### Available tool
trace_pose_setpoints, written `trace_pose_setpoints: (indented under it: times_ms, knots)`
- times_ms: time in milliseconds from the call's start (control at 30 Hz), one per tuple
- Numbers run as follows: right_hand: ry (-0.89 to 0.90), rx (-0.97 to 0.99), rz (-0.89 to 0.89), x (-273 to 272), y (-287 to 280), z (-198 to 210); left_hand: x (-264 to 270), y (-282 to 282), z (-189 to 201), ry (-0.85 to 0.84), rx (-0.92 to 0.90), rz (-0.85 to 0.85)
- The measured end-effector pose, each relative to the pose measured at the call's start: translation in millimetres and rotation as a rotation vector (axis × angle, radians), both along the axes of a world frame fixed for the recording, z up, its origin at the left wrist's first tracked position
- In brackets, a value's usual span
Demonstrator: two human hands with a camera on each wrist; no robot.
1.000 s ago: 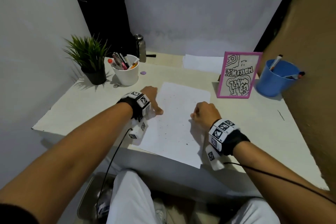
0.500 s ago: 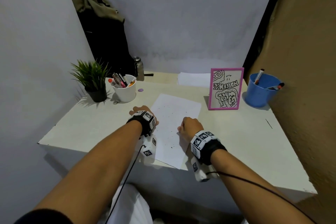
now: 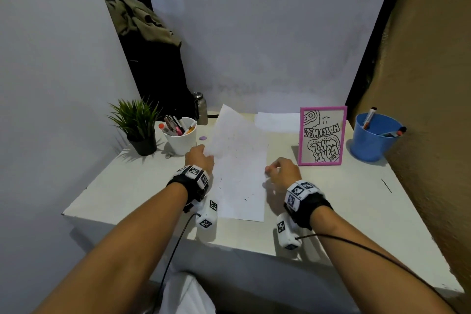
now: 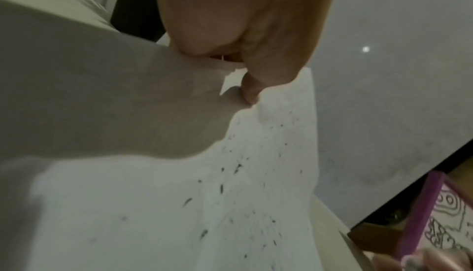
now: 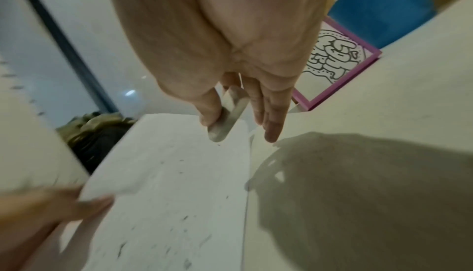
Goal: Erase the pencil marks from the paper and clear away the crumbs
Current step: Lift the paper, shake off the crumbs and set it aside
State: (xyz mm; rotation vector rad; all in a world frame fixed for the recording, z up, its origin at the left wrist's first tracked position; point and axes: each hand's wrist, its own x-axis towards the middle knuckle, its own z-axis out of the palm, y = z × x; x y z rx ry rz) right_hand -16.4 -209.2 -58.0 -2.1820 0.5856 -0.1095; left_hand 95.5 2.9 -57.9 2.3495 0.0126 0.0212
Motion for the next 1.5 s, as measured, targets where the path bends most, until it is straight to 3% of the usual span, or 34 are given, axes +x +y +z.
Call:
trace_pose_setpoints:
  times_ms: [133, 300, 433, 633, 733, 867, 1067, 1233, 1400, 1500]
  knots:
    - [-0.064, 0.101, -0.03, 20.6, -16.5, 17.3, 4.8, 15.4, 17.1, -0.211, -0.259, -0.075]
    - [-0.251, 0.11, 0.018, 56.9, -27.2, 50.1, 2.9, 16.9, 43.8, -0.358, -0.483, -0.212]
    - [-0.393, 0.17, 0.004, 62.9, -26.9, 90.4, -4.0, 9.5, 59.2, -0.403, -0.617, -0.254]
    - [-0.608, 0.037, 0.013, 37.5, -23.8, 113.4, -22.7, 7.3, 80.0, -0.378, -0.802, -0.299]
    - [-0.624, -0.03, 0.059, 12.1, -18.4, 98.3, -34.2, 9.9, 59.1, -0.349, -0.768, -0.299]
    - [-0.462, -0.128, 0.099, -6.1, -9.3, 64.1, -48.5, 11.2, 24.5, -0.286, -0.565, -0.245]
    - [-0.638, -0.172, 0.111, -12.1, -5.6, 95.6, -51.0, 13.4, 48.5, -0.361, -0.544, -0.2]
    - [-0.416, -0.197, 0.116, -23.7, 5.2, 48.3, -60.8, 16.6, 15.8, -0.223, -0.35, -0.212]
    - [-0.548, -0.185, 0.104, -25.1, 2.0, 67.0, -50.8, 24.4, 30.7, -0.253, -0.399, -0.236]
    - [-0.461, -0.19, 0.125, -26.7, 1.7, 51.8, -57.3, 23.9, 25.3, -0.2, -0.318, -0.242]
